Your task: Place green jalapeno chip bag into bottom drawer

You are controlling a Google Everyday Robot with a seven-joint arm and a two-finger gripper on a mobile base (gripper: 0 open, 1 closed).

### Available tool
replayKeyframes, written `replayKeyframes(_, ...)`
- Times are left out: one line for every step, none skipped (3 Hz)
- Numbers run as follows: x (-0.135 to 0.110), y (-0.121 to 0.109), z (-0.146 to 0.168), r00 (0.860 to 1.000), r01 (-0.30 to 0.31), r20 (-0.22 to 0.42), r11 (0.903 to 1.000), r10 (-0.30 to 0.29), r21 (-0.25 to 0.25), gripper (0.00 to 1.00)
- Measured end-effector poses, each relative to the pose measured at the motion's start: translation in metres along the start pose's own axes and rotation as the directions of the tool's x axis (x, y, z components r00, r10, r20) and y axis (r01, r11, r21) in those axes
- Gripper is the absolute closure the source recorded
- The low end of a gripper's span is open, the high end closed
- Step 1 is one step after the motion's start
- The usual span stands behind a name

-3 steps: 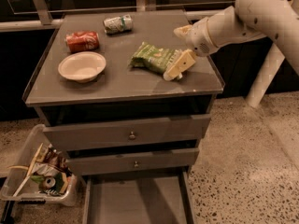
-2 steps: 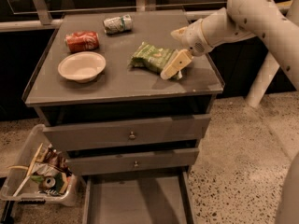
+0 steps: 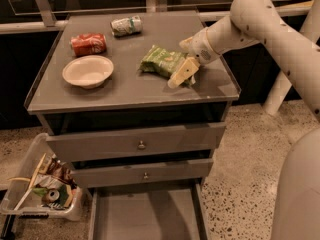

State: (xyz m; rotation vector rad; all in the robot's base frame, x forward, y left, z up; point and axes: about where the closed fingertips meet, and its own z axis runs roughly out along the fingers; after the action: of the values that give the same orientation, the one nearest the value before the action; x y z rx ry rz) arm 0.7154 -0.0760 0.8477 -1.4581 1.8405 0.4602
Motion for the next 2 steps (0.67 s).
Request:
replayKeyframes(0.0003,0.0,0.0004,1.0,-0.001,0.0,1.0,0.001,0.0,0.18)
replayKeyframes(0.0003,0.0,0.0005,1.0,-0.001,0.0,1.0,0.001,-0.001,0.41)
